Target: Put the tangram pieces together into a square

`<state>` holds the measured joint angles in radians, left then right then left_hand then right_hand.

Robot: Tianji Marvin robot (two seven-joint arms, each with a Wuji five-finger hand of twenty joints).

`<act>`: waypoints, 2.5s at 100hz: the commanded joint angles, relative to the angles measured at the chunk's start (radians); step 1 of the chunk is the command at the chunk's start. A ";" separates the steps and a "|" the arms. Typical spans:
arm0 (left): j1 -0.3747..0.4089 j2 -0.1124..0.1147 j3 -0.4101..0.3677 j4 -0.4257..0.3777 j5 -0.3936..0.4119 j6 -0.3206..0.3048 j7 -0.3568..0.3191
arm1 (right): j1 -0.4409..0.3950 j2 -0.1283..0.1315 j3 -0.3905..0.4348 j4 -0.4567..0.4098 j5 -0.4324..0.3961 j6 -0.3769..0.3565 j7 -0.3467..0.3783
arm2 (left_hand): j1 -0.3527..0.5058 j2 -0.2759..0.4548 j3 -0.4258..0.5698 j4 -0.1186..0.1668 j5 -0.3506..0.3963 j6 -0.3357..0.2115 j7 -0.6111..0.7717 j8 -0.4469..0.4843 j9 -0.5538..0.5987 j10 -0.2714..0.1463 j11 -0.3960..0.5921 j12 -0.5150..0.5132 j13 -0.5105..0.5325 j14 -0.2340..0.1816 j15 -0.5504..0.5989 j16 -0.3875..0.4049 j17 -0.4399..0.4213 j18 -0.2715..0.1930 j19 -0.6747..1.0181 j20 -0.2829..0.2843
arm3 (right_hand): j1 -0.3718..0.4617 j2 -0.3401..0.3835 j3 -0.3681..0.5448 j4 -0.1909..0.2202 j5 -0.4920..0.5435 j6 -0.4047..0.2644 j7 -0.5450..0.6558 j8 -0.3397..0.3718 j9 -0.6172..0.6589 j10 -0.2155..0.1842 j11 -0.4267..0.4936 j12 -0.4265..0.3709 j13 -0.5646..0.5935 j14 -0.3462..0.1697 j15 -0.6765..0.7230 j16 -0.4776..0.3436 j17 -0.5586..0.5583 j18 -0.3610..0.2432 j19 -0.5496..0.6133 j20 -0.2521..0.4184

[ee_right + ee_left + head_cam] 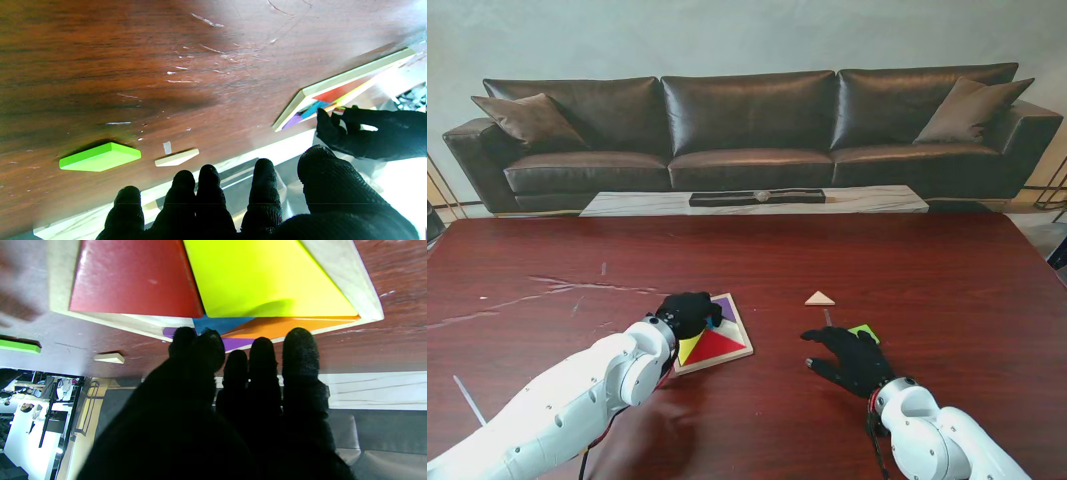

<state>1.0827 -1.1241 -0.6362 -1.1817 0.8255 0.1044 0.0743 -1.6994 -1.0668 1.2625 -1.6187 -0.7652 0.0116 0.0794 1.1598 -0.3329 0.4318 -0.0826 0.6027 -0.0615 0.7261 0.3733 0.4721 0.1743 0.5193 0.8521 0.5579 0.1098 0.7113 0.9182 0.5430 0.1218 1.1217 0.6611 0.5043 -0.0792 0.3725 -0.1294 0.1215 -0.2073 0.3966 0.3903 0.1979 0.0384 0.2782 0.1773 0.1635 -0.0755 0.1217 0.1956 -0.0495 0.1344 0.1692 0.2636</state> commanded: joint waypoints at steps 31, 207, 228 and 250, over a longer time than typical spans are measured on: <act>-0.013 -0.002 0.024 0.002 0.006 0.007 0.010 | -0.006 -0.002 -0.002 -0.001 -0.001 0.000 -0.001 | 0.131 0.073 -0.080 0.010 -0.010 -0.028 -0.102 0.010 -0.101 0.032 -0.006 0.084 -0.063 0.016 0.021 0.096 -0.061 0.040 0.033 0.056 | 0.016 0.027 -0.017 0.024 -0.031 -0.022 -0.009 0.007 -0.021 -0.004 -0.021 -0.010 -0.033 -0.028 -0.009 0.006 0.000 -0.001 -0.036 0.033; 0.003 0.021 0.012 -0.040 0.054 0.053 -0.054 | 0.001 -0.003 -0.014 0.001 0.002 -0.001 -0.004 | 0.131 0.132 -0.125 0.027 -0.024 -0.009 -0.133 -0.012 -0.268 0.023 0.048 -0.087 -0.155 0.011 0.035 0.076 -0.144 0.047 0.027 0.091 | 0.017 0.030 -0.024 0.024 -0.032 -0.024 -0.012 0.008 -0.021 -0.006 -0.025 -0.011 -0.037 -0.026 -0.012 0.006 0.007 -0.004 -0.062 0.059; -0.007 0.026 0.025 -0.037 0.056 0.057 -0.075 | 0.000 -0.003 -0.014 0.002 0.004 -0.003 -0.006 | 0.131 0.108 -0.019 0.009 -0.018 0.000 -0.134 -0.004 -0.275 0.025 0.056 -0.068 -0.140 0.022 0.000 0.105 -0.145 0.046 0.024 0.095 | 0.018 0.030 -0.025 0.024 -0.032 -0.025 -0.012 0.009 -0.020 -0.006 -0.025 -0.011 -0.036 -0.026 -0.012 0.006 0.008 -0.004 -0.065 0.062; 0.004 0.035 0.017 -0.056 0.074 0.073 -0.101 | 0.004 -0.003 -0.018 0.004 0.006 -0.007 -0.005 | 0.131 0.120 -0.037 0.002 -0.011 0.012 -0.140 -0.005 -0.279 0.024 0.047 -0.064 -0.142 0.019 -0.007 0.110 -0.143 0.044 0.025 0.095 | 0.018 0.030 -0.025 0.024 -0.032 -0.024 -0.013 0.009 -0.021 -0.006 -0.025 -0.011 -0.037 -0.026 -0.012 0.006 0.009 -0.004 -0.068 0.064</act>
<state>1.0820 -1.0960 -0.6164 -1.2274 0.8951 0.1723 -0.0207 -1.6913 -1.0671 1.2496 -1.6136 -0.7581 0.0098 0.0743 1.2191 -0.2224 0.3778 -0.0826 0.5851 -0.0593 0.5852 0.3604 0.2457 0.1784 0.5653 0.7760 0.4275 0.1178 0.7241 1.0149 0.4035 0.1589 1.1403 0.7350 0.5045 -0.0781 0.3720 -0.1293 0.1215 -0.2073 0.3961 0.3903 0.1979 0.0384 0.2717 0.1756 0.1635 -0.0755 0.1192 0.1956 -0.0378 0.1344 0.1342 0.3026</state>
